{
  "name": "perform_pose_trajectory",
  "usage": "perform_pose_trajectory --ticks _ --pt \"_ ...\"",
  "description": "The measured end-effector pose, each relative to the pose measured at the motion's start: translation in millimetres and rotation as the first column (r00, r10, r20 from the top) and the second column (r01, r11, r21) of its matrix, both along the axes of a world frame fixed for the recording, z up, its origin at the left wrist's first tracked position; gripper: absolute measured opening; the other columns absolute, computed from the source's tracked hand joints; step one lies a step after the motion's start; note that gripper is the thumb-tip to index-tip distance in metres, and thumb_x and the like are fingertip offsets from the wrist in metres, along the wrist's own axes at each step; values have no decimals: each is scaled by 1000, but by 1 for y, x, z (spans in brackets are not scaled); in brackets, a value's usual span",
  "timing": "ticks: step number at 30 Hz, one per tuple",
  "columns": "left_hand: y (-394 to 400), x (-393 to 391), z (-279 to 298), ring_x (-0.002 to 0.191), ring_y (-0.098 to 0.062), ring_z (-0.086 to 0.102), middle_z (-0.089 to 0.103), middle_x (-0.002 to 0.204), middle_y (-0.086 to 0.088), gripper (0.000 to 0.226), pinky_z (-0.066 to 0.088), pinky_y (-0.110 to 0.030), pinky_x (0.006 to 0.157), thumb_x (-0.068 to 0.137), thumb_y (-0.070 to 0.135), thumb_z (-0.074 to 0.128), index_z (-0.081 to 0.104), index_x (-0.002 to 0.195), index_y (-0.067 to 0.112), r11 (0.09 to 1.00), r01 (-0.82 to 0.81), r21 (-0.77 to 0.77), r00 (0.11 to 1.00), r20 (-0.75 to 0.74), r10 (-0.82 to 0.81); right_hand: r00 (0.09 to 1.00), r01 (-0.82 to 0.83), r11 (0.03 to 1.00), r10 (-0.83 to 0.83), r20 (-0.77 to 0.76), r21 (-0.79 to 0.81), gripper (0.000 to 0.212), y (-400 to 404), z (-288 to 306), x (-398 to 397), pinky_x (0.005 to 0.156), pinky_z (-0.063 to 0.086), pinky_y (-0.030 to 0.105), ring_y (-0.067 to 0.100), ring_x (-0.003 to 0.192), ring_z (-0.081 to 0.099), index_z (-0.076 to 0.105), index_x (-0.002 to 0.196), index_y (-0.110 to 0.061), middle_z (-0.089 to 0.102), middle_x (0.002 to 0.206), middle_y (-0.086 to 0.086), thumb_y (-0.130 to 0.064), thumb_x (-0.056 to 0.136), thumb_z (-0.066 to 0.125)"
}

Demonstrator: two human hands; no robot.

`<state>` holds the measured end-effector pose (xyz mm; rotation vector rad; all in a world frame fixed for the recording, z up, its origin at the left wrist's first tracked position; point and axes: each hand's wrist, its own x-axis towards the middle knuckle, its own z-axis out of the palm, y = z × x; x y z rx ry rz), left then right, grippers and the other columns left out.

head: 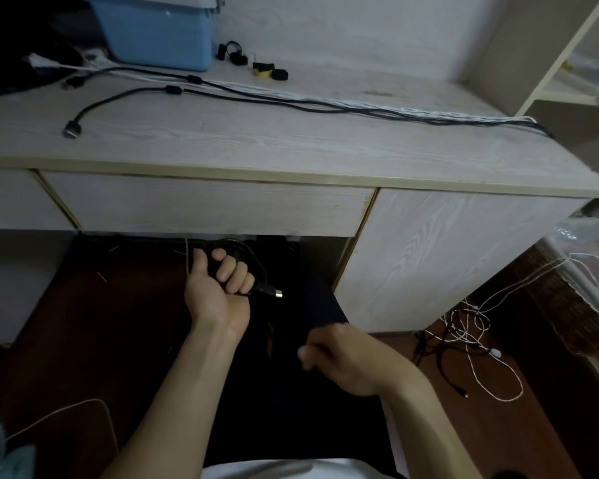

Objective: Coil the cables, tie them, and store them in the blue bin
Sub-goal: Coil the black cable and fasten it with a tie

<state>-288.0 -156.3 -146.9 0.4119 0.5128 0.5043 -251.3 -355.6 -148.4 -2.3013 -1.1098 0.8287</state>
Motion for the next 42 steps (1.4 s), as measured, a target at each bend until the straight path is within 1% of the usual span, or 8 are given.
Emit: perform_pose_trajectory --ticks 4,9,17,23,29,33,38,42 --pt "-8 2 -5 47 -11 34 40 58 4 38 33 -23 48 106 38 32 48 81 15 954 115 278 992 -77 -97 994 -91 994 95 -59 64 34 9 21 -16 63 36 9 -7 65 55 68 89 -15 57 64 -24 -34 105 45" --pt "-20 -7 -9 53 -20 46 53 64 -6 33 40 -31 57 104 30 43 58 85 7 584 507 634 862 -384 -331 999 13 988 -7 -39 156 32 8 27 -17 61 38 13 -2 64 57 66 86 -19 60 65 -23 -41 102 49" --pt "-5 -16 5 60 -27 62 65 70 -10 31 51 -39 66 104 29 46 61 92 4 441 604 664 797 -491 -352 993 115 987 -118 14 112 20 -14 29 6 62 48 17 3 70 65 68 80 -33 70 75 -10 -52 87 68" --pt "-25 -22 5 50 -14 54 61 60 1 38 46 -29 58 104 40 40 59 90 10 -9 763 646 598 -712 -368 978 204 915 -209 -23 347 21 -10 31 2 64 46 13 1 73 66 73 86 -28 71 79 -15 -47 81 70" --pt "-31 -27 12 37 -9 20 27 46 3 65 19 -23 37 95 68 33 57 79 10 58 877 476 302 -455 -838 850 328 760 -497 176 560 56 -14 23 11 60 46 14 8 77 62 73 91 -26 64 86 -11 -73 61 75" --pt "-27 -25 10 32 -6 17 25 42 6 51 13 -22 34 95 58 44 53 70 15 278 861 425 406 -249 -879 909 396 754 -401 -111 524 41 -10 14 8 63 46 25 7 71 64 71 87 -21 67 77 -2 -56 96 50" --pt "-23 -21 3 28 -5 17 23 39 8 42 8 -21 33 91 41 42 55 64 11 608 787 106 614 -27 -789 823 533 716 -318 -470 451 32 -15 17 11 67 52 24 15 71 69 69 101 0 73 87 13 -27 99 51" --pt "-29 -19 -2 30 -6 24 27 41 7 40 17 -21 32 94 33 38 57 71 7 642 767 11 637 112 -763 701 661 598 -275 -657 454 34 -13 11 11 74 56 34 29 74 67 65 104 7 67 85 23 -24 97 52"
